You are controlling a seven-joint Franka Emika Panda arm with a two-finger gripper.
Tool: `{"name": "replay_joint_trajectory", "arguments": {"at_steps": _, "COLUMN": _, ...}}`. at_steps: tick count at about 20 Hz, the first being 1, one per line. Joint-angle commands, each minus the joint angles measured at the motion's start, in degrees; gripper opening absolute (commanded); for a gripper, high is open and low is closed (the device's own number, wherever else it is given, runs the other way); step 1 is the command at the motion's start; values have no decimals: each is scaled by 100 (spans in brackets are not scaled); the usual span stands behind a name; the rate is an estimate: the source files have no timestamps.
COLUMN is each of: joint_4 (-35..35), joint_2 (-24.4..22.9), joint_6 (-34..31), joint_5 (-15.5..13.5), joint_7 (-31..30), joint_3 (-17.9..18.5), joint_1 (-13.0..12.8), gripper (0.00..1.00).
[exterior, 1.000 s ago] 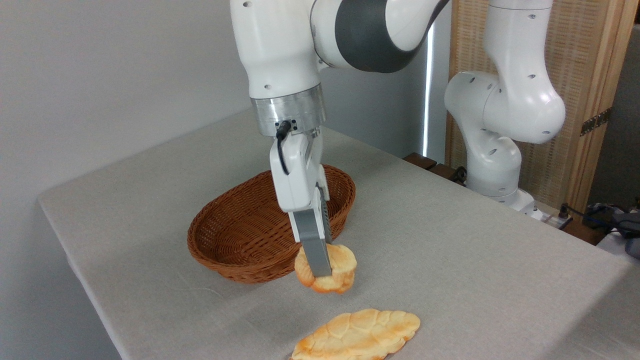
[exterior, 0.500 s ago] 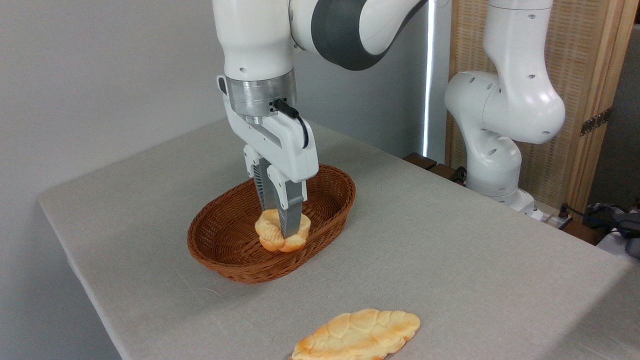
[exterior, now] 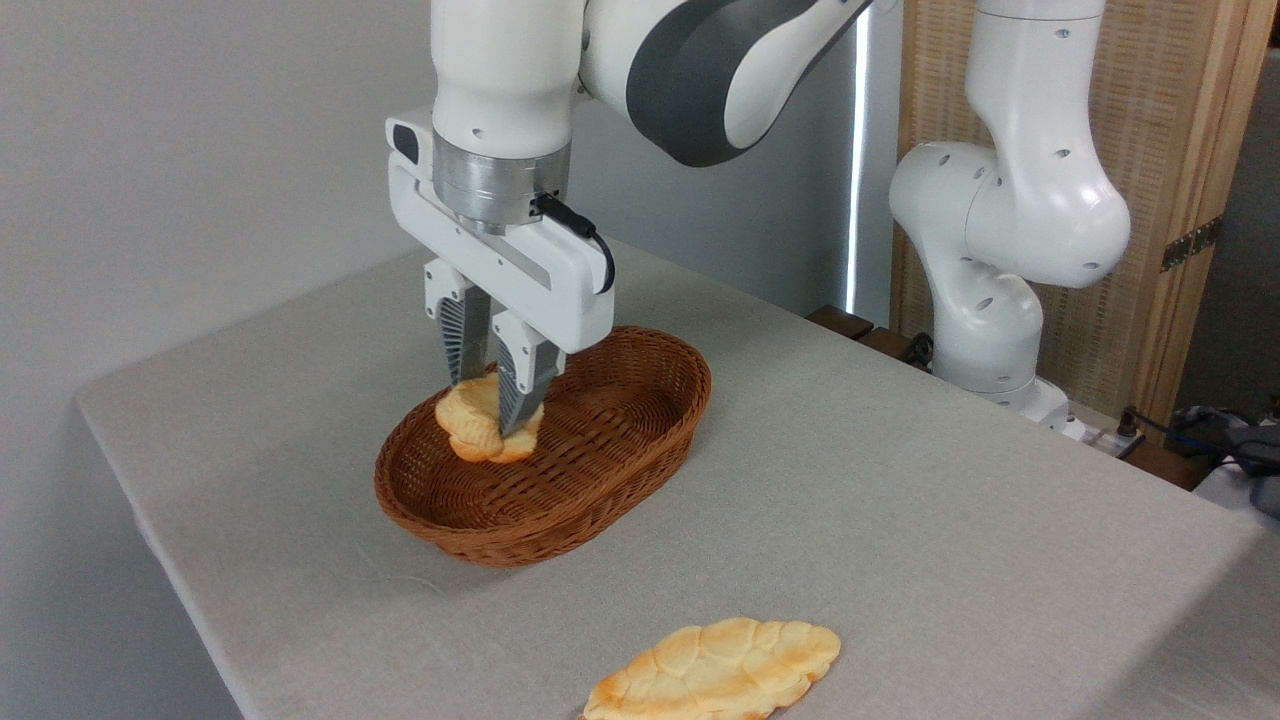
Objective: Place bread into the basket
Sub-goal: 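Lift the bread roll and carry it into the wicker basket, then lower the roll into the basket and open the gripper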
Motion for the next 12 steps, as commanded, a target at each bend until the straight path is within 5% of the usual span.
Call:
{"name": "replay_joint_trajectory", "arguments": {"at_steps": 1, "joint_4": 38, "joint_2": 110, "joint_6": 290, "joint_5": -365, "joint_7": -152, "joint_3": -54, "joint_1": -41, "gripper": 60}}
{"name": "replay_joint_trajectory", "arguments": {"at_steps": 7, "joint_4": 30, "joint_2": 145, "joint_6": 308, "joint_5": -374, "joint_7": -169, "joint_3": -116, "joint_1": -59, "gripper": 93}}
{"name": "replay_joint_trajectory", "arguments": {"at_steps": 12, "joint_4": 30, "joint_2": 145, "joint_6": 308, "joint_5": -374, "joint_7": -178, "joint_3": -116, "joint_1": -50, "gripper": 100}}
